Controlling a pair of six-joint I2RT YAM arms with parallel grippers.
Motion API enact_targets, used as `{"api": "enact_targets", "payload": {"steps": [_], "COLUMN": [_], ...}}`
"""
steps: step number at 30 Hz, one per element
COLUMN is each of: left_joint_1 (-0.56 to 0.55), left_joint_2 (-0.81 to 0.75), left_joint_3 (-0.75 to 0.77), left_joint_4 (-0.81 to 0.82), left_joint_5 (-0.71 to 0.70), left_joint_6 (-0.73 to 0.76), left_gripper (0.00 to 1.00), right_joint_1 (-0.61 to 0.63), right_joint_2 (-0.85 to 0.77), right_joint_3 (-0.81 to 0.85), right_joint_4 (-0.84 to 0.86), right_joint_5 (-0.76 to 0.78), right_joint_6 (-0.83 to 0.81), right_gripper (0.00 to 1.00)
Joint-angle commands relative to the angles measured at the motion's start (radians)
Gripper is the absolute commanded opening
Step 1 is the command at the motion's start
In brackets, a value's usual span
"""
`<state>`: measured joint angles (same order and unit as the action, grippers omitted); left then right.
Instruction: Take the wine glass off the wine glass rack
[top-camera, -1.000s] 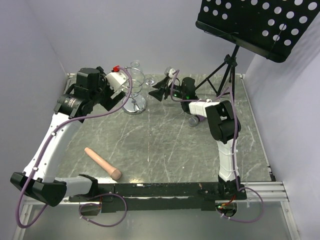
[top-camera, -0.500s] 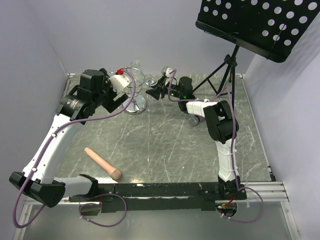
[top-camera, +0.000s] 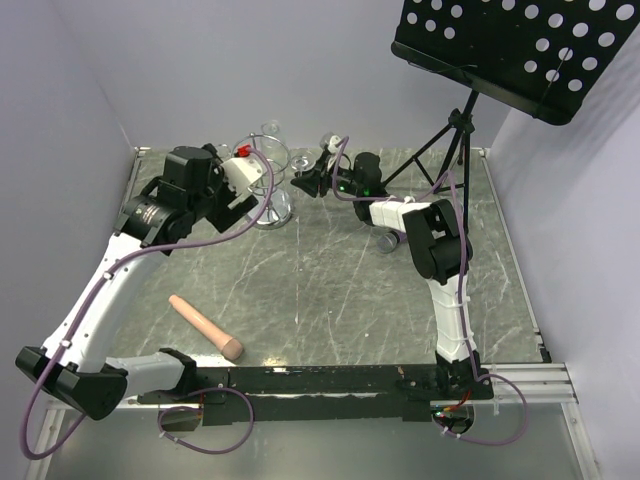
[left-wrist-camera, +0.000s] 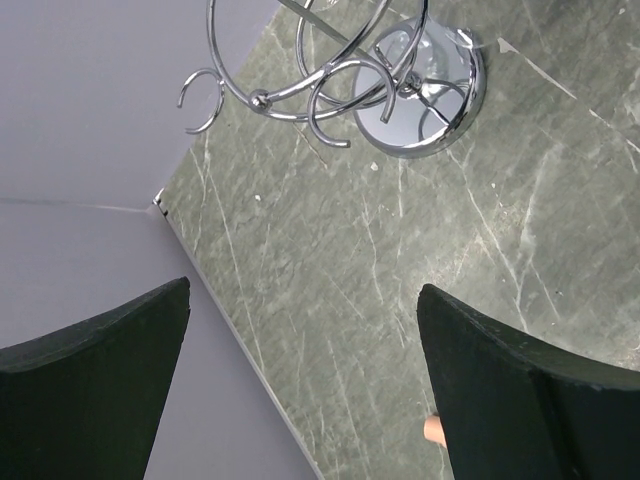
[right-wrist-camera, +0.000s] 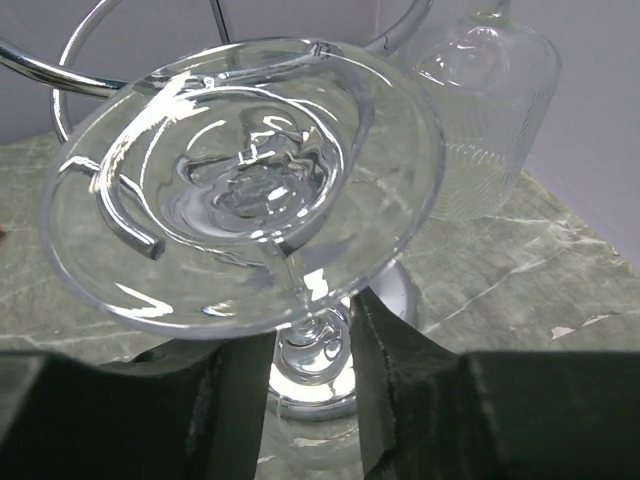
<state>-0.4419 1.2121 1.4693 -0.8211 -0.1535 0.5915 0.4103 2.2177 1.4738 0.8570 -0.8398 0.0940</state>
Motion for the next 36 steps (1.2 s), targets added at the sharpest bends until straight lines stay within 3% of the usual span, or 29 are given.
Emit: {"api": "enact_targets", "payload": {"steps": [1, 4, 7, 17, 30, 36], "left_joint_1": [-0.004, 0.002, 0.014, 0.233, 0.233, 0.229], "left_joint_2": [-0.037, -0.043, -0.049, -0.016, -0.101, -0.091], "left_joint_3": [-0.009, -0.02, -0.046, -0.076, -0.236, -0.242], "left_joint_4": [0.016, 0.022, 0.045, 0.201, 0.378, 0.427], "left_joint_5": [-0.024, -0.011, 0.011, 0.25, 0.391, 0.43], "left_joint_6": [0.005, 0.01, 0.014, 0.005, -0.035, -0.074], "left_gripper": [1.0, 1.0, 1.0, 1.0, 1.0, 1.0], "right_joint_1": [0.007, 0.007, 0.001, -0.001, 0.012, 0.012], "right_joint_2": [0.0, -0.016, -0.039, -0.223, -0.365, -0.375], "right_joint_3": [0.046, 0.054, 0.077, -0.013, -0.092, -0.09], "right_joint_4": [0.008, -0.027, -0.084, -0.206, -0.358, -0.417], "right_joint_5": [-0.013, -0.008, -0.022, 0.013, 0.08, 0.128], "right_joint_6": [-0.008, -0.019, -0.007, -0.076, -0.163, -0.172], "right_gripper": [0.36, 0.23, 0.0, 0.0, 0.0, 0.0]}}
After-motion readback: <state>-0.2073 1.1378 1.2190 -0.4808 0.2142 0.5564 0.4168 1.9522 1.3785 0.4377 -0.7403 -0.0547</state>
